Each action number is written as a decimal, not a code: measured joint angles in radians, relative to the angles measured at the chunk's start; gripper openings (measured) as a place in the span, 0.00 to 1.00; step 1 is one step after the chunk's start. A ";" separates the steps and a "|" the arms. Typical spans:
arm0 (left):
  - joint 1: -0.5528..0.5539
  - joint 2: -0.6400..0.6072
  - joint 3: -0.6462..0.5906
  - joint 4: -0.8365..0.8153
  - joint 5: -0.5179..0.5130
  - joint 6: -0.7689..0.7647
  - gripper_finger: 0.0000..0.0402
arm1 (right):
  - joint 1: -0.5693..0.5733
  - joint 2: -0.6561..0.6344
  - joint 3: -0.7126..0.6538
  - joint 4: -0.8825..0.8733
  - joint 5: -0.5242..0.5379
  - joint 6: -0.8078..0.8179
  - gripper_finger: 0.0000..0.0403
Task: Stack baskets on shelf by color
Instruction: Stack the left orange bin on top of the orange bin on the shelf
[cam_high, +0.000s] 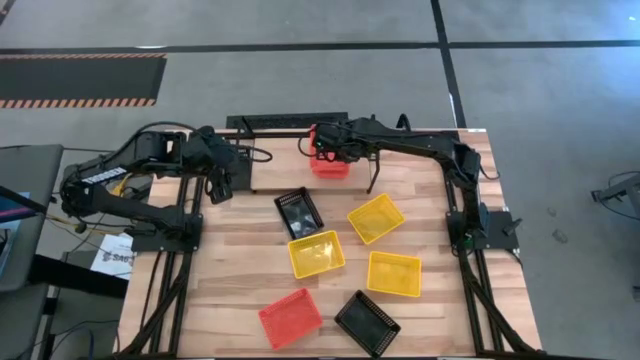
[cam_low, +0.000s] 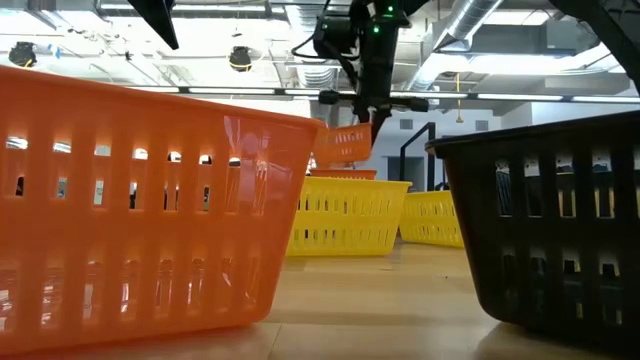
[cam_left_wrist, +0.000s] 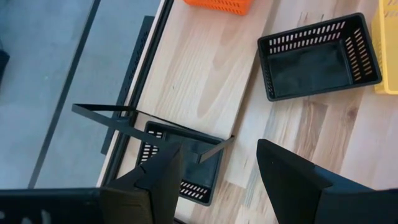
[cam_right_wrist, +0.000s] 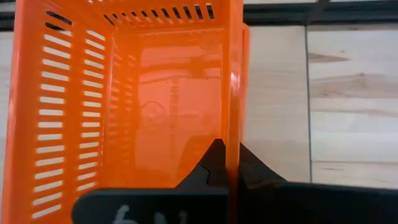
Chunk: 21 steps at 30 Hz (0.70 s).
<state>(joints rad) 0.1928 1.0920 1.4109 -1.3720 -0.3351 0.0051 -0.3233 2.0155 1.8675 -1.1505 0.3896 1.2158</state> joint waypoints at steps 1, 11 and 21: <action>0.000 0.000 0.000 0.000 0.000 0.000 0.48 | 0.000 0.000 -0.013 -0.001 -0.001 0.008 0.01; 0.000 0.000 0.000 0.002 0.000 -0.002 0.48 | -0.007 -0.004 -0.093 0.063 -0.028 0.007 0.01; 0.000 0.000 0.000 0.002 -0.002 -0.009 0.48 | -0.010 -0.005 -0.095 0.100 -0.045 -0.069 0.10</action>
<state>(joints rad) 0.1928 1.0920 1.4109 -1.3697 -0.3367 -0.0040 -0.3336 2.0109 1.7725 -1.0500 0.3446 1.1471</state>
